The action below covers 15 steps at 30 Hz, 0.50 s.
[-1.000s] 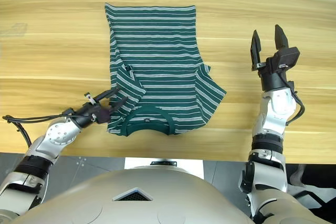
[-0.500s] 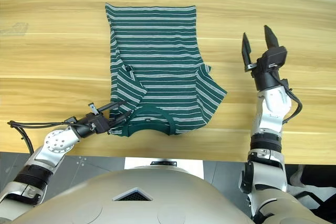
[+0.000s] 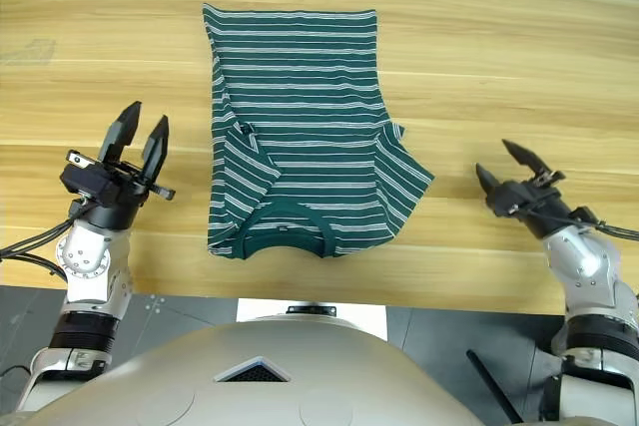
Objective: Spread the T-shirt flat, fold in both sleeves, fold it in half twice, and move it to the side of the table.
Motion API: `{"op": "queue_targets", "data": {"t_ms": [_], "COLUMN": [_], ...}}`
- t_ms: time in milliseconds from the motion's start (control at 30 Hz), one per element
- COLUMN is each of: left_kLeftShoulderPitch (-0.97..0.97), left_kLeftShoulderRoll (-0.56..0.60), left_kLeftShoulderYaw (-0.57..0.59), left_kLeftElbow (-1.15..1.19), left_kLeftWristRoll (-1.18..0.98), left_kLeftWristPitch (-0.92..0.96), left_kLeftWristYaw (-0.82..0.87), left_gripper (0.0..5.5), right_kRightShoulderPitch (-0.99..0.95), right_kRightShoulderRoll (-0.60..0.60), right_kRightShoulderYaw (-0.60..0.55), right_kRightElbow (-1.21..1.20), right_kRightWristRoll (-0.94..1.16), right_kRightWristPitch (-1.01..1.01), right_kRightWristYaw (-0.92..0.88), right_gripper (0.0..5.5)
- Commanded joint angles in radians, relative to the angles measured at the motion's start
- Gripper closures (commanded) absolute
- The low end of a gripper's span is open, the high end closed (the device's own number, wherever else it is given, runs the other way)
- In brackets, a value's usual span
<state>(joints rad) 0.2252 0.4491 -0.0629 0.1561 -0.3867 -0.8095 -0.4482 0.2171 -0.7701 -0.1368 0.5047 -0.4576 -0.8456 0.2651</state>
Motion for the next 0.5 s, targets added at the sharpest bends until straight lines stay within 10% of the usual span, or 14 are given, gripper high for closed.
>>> {"op": "queue_targets", "data": {"t_ms": [33,500], "left_kLeftShoulderPitch": [-0.019,-0.022], "left_kLeftShoulderRoll": [-0.045,-0.104], "left_kLeftShoulderYaw": [0.047,0.122], "left_kLeftElbow": [0.024,-0.044], "left_kLeftWristRoll": [0.049,0.111], "left_kLeftWristPitch": [0.029,0.099], "left_kLeftWristYaw": [0.028,0.039], "left_gripper": [3.92,3.92], "right_kRightShoulderPitch": [0.024,-0.117], "right_kRightShoulderRoll": [-0.037,-0.028], "right_kRightShoulderYaw": [0.047,0.296], "right_kRightElbow": [-0.047,-0.043], "right_kRightWristRoll": [-0.089,-0.423], "right_kRightWristPitch": [-0.013,0.011], "right_kRightWristYaw": [-0.058,-0.379], "right_gripper": [2.84,2.84]}}
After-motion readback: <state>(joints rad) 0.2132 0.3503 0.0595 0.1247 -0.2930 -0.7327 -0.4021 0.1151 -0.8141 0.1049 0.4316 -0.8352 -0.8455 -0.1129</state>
